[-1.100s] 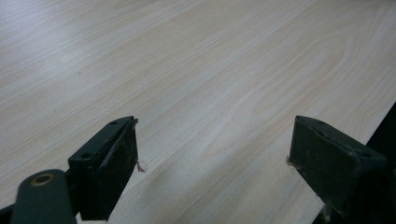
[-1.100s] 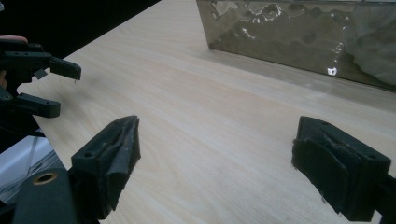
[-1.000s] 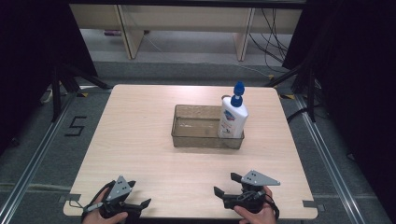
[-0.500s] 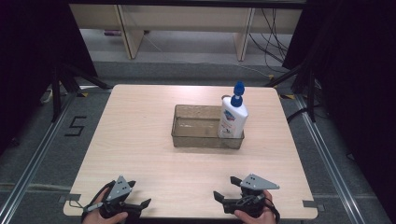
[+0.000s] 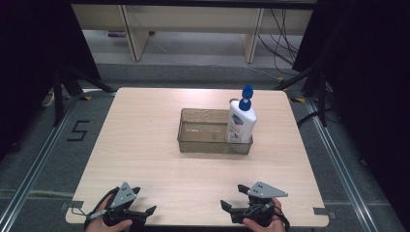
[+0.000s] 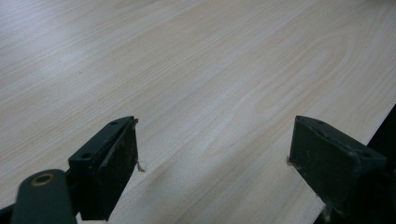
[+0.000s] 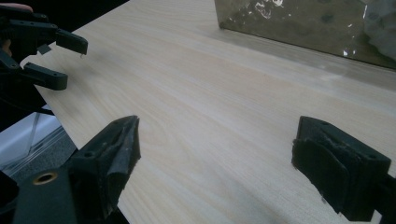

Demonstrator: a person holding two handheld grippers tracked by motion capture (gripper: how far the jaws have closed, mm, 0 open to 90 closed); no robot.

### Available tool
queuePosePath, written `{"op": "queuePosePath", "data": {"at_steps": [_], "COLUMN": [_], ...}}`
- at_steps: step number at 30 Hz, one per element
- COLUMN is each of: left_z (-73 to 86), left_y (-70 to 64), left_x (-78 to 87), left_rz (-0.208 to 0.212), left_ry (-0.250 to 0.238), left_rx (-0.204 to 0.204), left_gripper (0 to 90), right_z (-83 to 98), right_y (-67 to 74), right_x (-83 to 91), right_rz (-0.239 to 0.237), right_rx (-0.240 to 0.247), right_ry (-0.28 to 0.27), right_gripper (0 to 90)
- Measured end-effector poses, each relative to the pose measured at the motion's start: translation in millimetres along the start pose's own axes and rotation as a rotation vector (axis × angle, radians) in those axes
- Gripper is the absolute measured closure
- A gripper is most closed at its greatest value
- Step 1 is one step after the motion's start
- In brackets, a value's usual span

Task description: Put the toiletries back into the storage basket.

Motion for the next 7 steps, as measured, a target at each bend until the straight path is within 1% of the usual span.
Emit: {"op": "queuePosePath", "data": {"at_steps": [2,3,4,5,6,7], "left_z": [0.0,0.0,-0.1,0.0,0.1,0.2], "left_y": [-0.1,-0.1,-0.1,0.0,-0.5,-0.5], "left_x": [0.0,0.0,0.0,0.0,-0.6,-0.5], "left_rz": [0.001,0.001,0.001,0.0,0.0,-0.001], "left_ry": [0.002,0.002,0.0,0.0,-0.008,-0.007], "left_rx": [-0.002,-0.002,-0.001,0.0,0.002,0.0], "left_gripper": [14.9,14.9,14.9,14.9,14.9,14.9], "right_z": [0.3,0.3,0.8,0.1,0.2,0.3], "right_y": [-0.4,0.0,2.6,1.1,1.3,0.8], "right_x": [-0.6,1.6,3.1,1.0,1.0,0.2], "right_rz": [0.002,0.0,-0.003,-0.002,0.0,0.003], "right_rx": [0.001,-0.002,-0.031,-0.006,-0.006,0.001], "right_ry": [0.002,0.012,0.033,0.001,0.0,-0.006], "right_gripper": [15.4,15.4,15.4,15.4,15.4,15.4]}}
Point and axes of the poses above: each handheld gripper's, and its own axes: x roughly backward along the jaws, z roughly out of its underside, y roughly to its left, the point moved 3 cm from there along -x, roughly forward along the jaws, and after that the axes turned 14 degrees about z, right-handed, at the moved point
